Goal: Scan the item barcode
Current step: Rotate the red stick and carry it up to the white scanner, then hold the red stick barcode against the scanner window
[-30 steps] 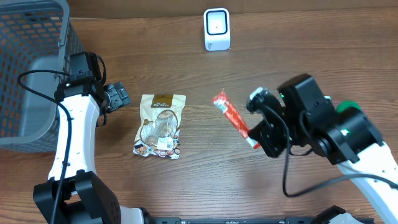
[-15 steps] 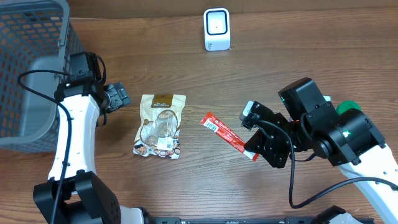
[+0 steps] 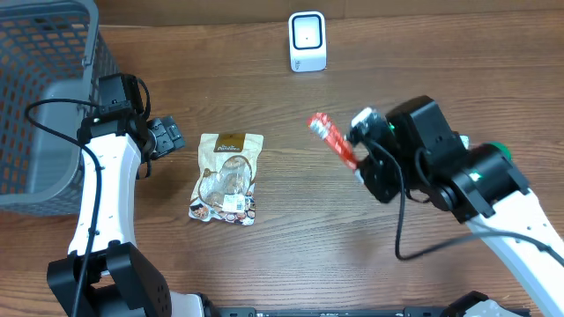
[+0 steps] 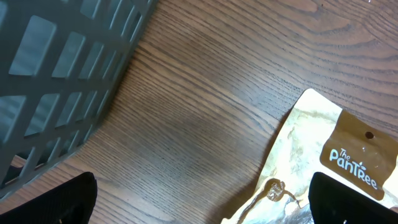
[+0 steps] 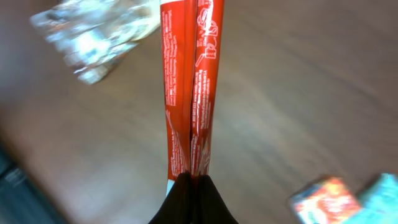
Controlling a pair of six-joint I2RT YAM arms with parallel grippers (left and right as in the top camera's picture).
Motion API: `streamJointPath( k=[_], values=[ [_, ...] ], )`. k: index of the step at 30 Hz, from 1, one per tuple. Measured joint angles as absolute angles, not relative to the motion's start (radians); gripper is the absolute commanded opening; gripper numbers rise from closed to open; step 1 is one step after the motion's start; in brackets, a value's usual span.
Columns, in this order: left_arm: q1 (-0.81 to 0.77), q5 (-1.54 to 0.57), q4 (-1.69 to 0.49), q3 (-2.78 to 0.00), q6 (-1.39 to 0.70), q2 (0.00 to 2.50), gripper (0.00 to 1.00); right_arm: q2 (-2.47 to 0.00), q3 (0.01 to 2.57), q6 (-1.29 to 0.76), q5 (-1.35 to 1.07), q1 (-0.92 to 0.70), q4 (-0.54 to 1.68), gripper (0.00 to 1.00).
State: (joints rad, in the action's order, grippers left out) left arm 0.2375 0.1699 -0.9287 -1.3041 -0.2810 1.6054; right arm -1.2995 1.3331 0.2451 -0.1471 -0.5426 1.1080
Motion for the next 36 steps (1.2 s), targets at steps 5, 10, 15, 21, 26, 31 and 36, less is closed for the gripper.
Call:
streamJointPath(
  k=[5, 10, 15, 21, 26, 31, 36],
  values=[
    [0.237, 0.170, -0.929, -1.304, -0.281, 1.605, 1.00, -1.366, 1.333, 0.236, 0.011, -0.543, 0.995, 0.03],
    [0.237, 0.170, -0.929, -1.304, -0.281, 1.605, 1.00, -1.433, 1.333, 0.254, 0.163, -0.543, 0.859, 0.03],
    [0.237, 0.170, -0.929, -1.304, -0.281, 1.605, 1.00, -1.475, 1.332, 0.336, 0.316, -0.543, 0.678, 0.03],
    [0.237, 0.170, -0.928, -1.304, -0.281, 1.605, 1.00, -1.502, 1.332, 0.481, 0.440, -0.548, 0.512, 0.03],
    [0.237, 0.170, -0.929, -1.304, -0.281, 1.605, 1.00, -1.549, 1.332, 0.649, 0.589, -0.574, 0.345, 0.03],
    [0.237, 0.170, -0.929, -1.304, -0.281, 1.605, 1.00, -1.616, 1.331, 0.808, 0.710, -0.606, 0.192, 0.03],
    [0.237, 0.170, -0.929, -1.304, -0.281, 1.605, 1.00, -1.679, 1.331, 0.884, 0.776, -0.612, 0.145, 0.03]
  ],
)
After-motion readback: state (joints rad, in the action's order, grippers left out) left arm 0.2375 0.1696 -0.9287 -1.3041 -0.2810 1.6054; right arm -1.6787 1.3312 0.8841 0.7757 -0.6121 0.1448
